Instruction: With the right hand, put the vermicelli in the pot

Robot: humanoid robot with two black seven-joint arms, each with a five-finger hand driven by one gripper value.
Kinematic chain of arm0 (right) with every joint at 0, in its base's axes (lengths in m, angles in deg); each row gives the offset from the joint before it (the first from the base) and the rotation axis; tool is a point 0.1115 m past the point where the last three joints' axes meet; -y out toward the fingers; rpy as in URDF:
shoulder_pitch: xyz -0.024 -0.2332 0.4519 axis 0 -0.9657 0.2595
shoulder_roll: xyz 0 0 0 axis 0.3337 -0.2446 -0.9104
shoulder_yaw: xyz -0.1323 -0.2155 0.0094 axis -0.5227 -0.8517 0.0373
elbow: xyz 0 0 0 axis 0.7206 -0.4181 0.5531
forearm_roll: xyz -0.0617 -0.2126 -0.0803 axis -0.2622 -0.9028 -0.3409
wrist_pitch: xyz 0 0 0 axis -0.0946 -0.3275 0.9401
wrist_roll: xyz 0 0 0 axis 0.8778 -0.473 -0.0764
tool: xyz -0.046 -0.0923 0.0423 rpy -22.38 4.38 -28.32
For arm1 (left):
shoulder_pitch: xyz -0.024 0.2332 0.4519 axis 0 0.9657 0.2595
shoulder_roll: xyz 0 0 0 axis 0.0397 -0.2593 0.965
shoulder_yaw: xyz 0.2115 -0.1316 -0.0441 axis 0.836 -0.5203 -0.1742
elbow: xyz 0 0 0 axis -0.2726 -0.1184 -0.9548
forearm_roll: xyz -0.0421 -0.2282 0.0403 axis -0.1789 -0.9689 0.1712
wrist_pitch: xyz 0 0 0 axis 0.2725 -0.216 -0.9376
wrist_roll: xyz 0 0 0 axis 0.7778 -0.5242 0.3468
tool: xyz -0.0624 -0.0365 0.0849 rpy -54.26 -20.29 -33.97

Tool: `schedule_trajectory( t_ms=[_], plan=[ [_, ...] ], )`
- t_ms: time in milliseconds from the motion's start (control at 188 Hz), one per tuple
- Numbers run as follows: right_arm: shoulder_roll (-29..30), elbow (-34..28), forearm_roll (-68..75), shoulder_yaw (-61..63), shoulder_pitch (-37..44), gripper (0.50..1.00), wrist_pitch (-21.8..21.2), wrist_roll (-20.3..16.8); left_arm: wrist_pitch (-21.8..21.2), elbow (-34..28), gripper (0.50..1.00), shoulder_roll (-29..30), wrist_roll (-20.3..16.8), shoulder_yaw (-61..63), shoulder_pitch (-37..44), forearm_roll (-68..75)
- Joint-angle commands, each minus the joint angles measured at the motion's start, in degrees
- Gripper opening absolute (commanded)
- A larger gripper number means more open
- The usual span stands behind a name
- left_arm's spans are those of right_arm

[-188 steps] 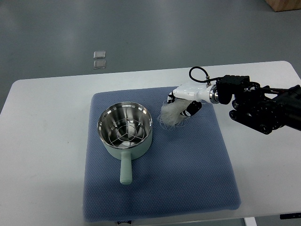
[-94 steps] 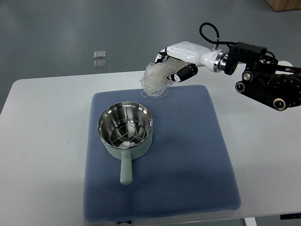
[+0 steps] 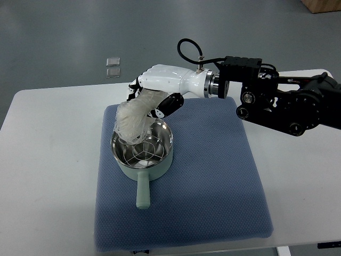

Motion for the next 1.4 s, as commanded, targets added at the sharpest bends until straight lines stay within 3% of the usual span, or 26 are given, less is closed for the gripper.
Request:
schedule_trajectory(
  t_ms=[0, 229, 239, 244, 287, 329, 505, 840, 1036, 1222, 1392],
  plan=[
    [2.13, 0.64, -1.31, -1.95, -0.05, 0.5, 0.13, -0.11, 0.07, 0.04, 1.0, 0.0, 0.0, -0.09, 0.0, 0.07],
    [3.8, 4.33, -5.44, -2.66, -1.19, 0.5, 1.27, -0.2, 0.07, 0.04, 1.0, 0.0, 0.0, -0.09, 0.0, 0.07],
    [3.63, 4.33, -5.44, -2.57, -1.19, 0.525, 1.45, -0.2, 0.07, 0.04, 1.0, 0.0, 0.0, 0.0, 0.08, 0.07],
    [3.63, 4.33, -5.44, -2.57, -1.28, 0.563, 1.62, -0.11, 0.07, 0.04, 1.0, 0.0, 0.0, -0.09, 0.0, 0.07],
    [3.54, 4.33, -5.53, -2.66, -1.28, 0.676, 2.41, -0.02, 0.07, 0.04, 1.0, 0.0, 0.0, -0.09, 0.08, 0.07],
    [3.45, 4.33, -5.44, -2.66, -1.37, 0.758, 2.85, 0.15, 0.07, 0.04, 1.0, 0.0, 0.0, -0.09, 0.0, 0.07],
    [3.1, 4.15, -5.35, -2.31, -2.16, 0.846, 2.94, 0.42, 0.07, 0.04, 1.0, 0.0, 0.0, -0.09, 0.0, 0.07],
    [0.02, 3.89, 0.62, 5.25, -4.71, 0.85, 2.5, 0.42, 0.07, 0.04, 1.0, 0.0, 0.0, 0.0, 0.0, 0.07],
    [-1.82, 6.61, 22.32, 16.41, -11.21, 0.85, -2.42, -0.64, 0.07, 0.13, 1.0, 0.0, 0.0, -0.18, 0.0, 0.07],
    [-0.86, 11.53, 41.48, 24.76, -18.33, 0.85, -1.81, -4.59, 0.42, 0.22, 1.0, 0.0, 0.0, -0.18, 0.0, 0.07],
    [-0.77, 15.4, 55.38, 31.09, -23.16, 0.85, -1.72, -6.0, 0.42, 0.22, 1.0, 0.0, 0.0, -0.26, 0.0, 0.07]
  ],
)
